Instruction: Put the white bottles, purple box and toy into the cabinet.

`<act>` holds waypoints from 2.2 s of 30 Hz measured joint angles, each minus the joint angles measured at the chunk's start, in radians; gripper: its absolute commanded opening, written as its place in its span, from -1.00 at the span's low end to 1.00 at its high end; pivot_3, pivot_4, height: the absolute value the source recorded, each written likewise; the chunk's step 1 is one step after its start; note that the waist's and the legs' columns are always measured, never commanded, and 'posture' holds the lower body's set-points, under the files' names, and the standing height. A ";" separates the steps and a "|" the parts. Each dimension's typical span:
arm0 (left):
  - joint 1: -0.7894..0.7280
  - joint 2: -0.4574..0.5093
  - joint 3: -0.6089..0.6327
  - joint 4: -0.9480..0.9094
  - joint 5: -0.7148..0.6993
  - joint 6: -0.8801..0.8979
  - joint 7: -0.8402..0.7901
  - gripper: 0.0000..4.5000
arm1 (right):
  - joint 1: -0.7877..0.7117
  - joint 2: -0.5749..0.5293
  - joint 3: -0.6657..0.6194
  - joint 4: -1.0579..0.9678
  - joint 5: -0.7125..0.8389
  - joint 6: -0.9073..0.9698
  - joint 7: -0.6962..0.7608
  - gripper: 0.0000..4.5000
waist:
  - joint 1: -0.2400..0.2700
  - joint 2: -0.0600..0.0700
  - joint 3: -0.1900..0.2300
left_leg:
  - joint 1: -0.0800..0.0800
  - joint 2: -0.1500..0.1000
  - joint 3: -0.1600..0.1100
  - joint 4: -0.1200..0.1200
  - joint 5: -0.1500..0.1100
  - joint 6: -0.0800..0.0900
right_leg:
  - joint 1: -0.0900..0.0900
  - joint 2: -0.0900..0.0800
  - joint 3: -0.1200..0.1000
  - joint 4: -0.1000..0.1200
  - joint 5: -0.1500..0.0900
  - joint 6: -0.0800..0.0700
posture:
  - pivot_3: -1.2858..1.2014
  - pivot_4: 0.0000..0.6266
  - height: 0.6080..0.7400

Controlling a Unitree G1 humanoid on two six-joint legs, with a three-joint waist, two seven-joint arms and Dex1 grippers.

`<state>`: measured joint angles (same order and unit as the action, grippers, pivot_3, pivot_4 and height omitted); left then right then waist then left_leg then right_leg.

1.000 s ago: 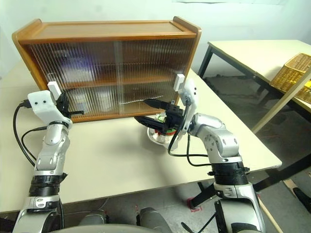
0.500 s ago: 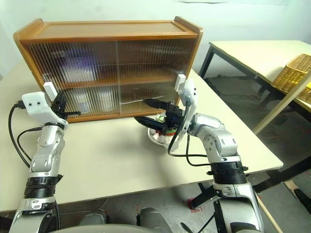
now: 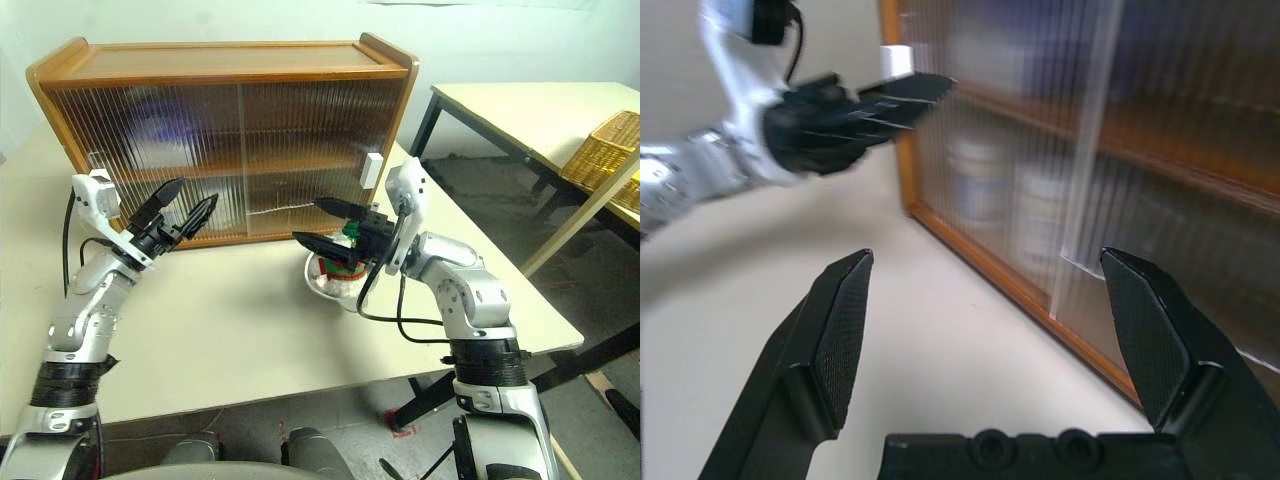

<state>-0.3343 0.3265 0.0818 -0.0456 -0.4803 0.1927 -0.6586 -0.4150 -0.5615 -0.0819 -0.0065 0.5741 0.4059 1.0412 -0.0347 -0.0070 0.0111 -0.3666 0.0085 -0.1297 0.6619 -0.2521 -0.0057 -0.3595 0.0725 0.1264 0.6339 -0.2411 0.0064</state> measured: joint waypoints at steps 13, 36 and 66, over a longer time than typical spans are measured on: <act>0.001 0.191 0.034 0.012 -0.078 0.072 -0.268 1.00 | -0.083 -0.004 -0.143 0.383 -0.105 -0.262 -0.140 0.05 | -0.019 0.004 -0.002 | -0.016 0.015 -0.011 -0.001 0.000 0.001 | -0.018 -0.002 0.004 0.000 0.009 -0.013 | -0.05 -1.00 1.00; 0.081 0.212 0.046 -0.048 -0.077 0.080 -0.274 1.00 | -0.398 -0.001 -0.150 0.957 -0.260 -0.577 -0.203 -0.99 | -0.010 0.008 -0.002 | -0.015 0.021 -0.013 -0.003 0.000 0.003 | -0.018 0.000 0.000 0.000 0.013 -0.018 | 0.00 -1.00 1.00; 0.089 0.208 0.054 -0.059 -0.072 0.075 -0.252 1.00 | -0.427 0.136 -0.127 0.791 -0.286 -0.429 -0.142 -0.99 | -0.007 0.009 -0.002 | -0.015 0.024 -0.011 -0.004 0.000 0.003 | -0.021 0.003 0.000 0.000 0.014 -0.022 | 0.00 -1.00 1.00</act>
<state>-0.2451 0.5344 0.1361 -0.1044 -0.5524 0.2679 -0.9108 -0.8425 -0.4255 -0.2090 0.7849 0.2881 -0.0230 0.8987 -0.0418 0.0017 0.0094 -0.3817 0.0328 -0.1411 0.6583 -0.2517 -0.0026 -0.3800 0.0756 0.1261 0.6341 -0.2271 -0.0154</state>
